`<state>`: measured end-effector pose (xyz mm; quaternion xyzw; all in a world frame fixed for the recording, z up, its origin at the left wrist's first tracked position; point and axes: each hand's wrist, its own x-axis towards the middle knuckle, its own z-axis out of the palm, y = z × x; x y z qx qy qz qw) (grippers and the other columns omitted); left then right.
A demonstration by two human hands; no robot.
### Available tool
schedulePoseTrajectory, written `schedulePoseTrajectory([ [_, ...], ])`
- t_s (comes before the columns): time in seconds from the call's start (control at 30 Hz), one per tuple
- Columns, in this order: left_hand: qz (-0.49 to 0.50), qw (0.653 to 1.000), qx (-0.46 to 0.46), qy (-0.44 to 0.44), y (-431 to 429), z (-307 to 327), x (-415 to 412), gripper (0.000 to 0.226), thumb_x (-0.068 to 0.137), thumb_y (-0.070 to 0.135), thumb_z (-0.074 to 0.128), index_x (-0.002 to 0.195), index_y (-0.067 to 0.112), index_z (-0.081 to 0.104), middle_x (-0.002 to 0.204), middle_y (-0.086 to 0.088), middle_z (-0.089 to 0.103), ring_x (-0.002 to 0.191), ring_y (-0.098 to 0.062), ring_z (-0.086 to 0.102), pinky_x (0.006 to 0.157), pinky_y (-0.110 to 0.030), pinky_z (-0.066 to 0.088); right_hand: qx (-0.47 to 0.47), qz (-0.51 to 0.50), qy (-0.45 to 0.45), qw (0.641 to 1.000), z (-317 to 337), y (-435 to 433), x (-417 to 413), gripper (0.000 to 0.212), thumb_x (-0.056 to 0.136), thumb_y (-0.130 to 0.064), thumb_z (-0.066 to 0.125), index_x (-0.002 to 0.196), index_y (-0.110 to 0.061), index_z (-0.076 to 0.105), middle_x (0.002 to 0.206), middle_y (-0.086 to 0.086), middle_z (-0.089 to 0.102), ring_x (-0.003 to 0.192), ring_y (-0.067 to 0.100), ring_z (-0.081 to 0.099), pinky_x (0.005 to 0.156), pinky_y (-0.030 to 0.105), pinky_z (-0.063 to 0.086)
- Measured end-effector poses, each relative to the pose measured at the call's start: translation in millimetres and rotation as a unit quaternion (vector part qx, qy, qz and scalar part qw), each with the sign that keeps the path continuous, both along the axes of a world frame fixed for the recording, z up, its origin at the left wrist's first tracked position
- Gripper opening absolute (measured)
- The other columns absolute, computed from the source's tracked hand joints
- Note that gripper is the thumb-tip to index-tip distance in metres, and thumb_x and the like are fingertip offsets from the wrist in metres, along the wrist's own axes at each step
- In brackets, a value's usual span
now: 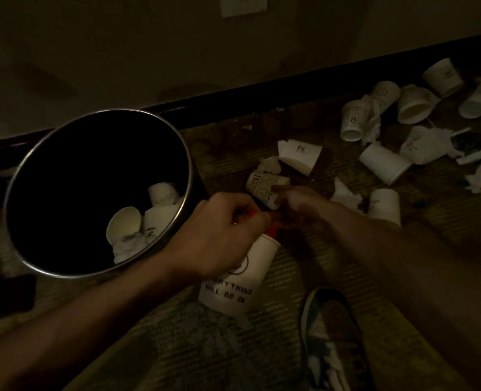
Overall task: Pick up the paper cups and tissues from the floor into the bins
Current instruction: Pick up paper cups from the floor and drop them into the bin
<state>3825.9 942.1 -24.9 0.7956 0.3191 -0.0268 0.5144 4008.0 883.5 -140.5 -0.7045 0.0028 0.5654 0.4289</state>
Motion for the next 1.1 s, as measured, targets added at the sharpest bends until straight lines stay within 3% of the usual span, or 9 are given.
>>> schedulePoseTrajectory([
  [0.13,0.003,0.999,-0.034,-0.016,1.5,16.0,-13.7,0.025,0.091,0.043,0.057,0.080,0.026,0.071,0.076,-0.015,0.069,0.057,-0.030,0.060,0.052,-0.034,0.044,0.018,-0.048,-0.062,0.997,3.6,6.1,-11.4,0.037,0.099,-0.019,0.048,0.136,-0.015,0.051,0.090,0.003,0.063,0.080,0.020,0.068,0.064,0.032,0.058],
  [0.23,-0.010,0.999,-0.026,-0.041,9.9,37.1,-18.6,0.025,0.087,0.045,0.058,0.081,0.026,0.072,0.072,-0.012,0.069,0.052,-0.020,0.059,0.048,-0.030,0.043,0.033,-0.086,-0.170,0.981,32.1,4.6,-7.9,0.030,0.094,-0.028,0.058,0.122,-0.016,0.063,0.085,0.000,0.067,0.076,0.016,0.068,0.054,0.025,0.054],
  [0.3,-0.015,0.997,-0.020,-0.066,17.1,50.2,-21.7,0.024,0.086,0.045,0.059,0.080,0.025,0.072,0.069,-0.010,0.069,0.052,-0.021,0.062,0.047,-0.028,0.046,0.085,-0.103,-0.246,0.960,63.0,0.8,-4.0,0.024,0.092,-0.031,0.061,0.110,-0.020,0.070,0.086,-0.003,0.069,0.066,0.010,0.065,0.045,0.018,0.046],
  [0.43,0.004,0.993,-0.031,-0.111,25.5,67.6,-36.2,0.022,0.090,0.039,0.063,0.079,0.022,0.071,0.066,-0.015,0.065,0.049,-0.020,0.057,0.044,-0.023,0.044,0.236,-0.075,-0.324,0.913,131.0,4.6,-22.5,0.020,0.081,-0.043,0.058,0.075,-0.033,0.075,0.076,-0.006,0.071,0.066,0.007,0.065,0.057,0.024,0.049],
  [0.63,0.023,0.992,-0.022,-0.120,47.3,96.3,-80.8,0.031,0.083,0.042,0.064,0.081,0.012,0.070,0.070,-0.025,0.062,0.052,-0.039,0.056,0.049,-0.033,0.044,0.351,0.164,-0.402,0.830,172.9,30.6,-89.5,0.032,0.097,-0.041,0.050,0.083,-0.026,0.074,0.078,-0.012,0.070,0.076,0.002,0.065,0.064,0.020,0.051],
  [0.77,0.078,0.991,0.000,-0.112,75.3,118.2,-106.6,0.037,0.077,0.046,0.071,0.079,0.009,0.071,0.063,-0.007,0.067,0.051,-0.016,0.060,0.048,-0.023,0.046,0.285,0.359,-0.430,0.778,174.2,47.5,-115.0,0.055,0.078,-0.071,0.028,0.064,-0.033,0.064,0.068,-0.005,0.065,0.059,0.004,0.060,0.054,0.027,0.046],
  [0.9,0.180,0.974,0.009,-0.134,99.2,118.9,-122.3,0.030,0.089,0.032,0.064,0.074,0.006,0.067,0.053,-0.003,0.055,0.044,-0.010,0.052,0.041,-0.019,0.040,0.207,0.494,-0.424,0.730,167.0,59.9,-129.2,0.075,0.068,-0.081,0.019,0.084,-0.033,0.075,0.085,0.012,0.070,0.072,0.016,0.067,0.071,0.044,0.053],
  [1.0,0.243,0.958,0.015,-0.152,108.2,109.2,-127.0,0.032,0.093,0.031,0.061,0.069,0.010,0.066,0.053,0.003,0.052,0.044,-0.008,0.049,0.041,-0.019,0.039,0.210,0.488,-0.396,0.749,165.2,63.5,-134.3,0.072,0.069,-0.083,0.022,0.092,-0.037,0.072,0.096,0.004,0.073,0.084,0.015,0.069,0.078,0.047,0.056],
  [1.1,0.271,0.945,0.013,-0.181,109.9,101.6,-126.0,0.031,0.096,0.033,0.059,0.068,0.019,0.064,0.054,0.007,0.055,0.048,-0.006,0.052,0.044,-0.019,0.041,0.299,0.361,-0.290,0.834,170.3,67.7,-134.9,0.058,0.071,-0.079,0.039,0.102,-0.039,0.067,0.099,-0.016,0.072,0.091,0.000,0.068,0.076,0.032,0.055],
])
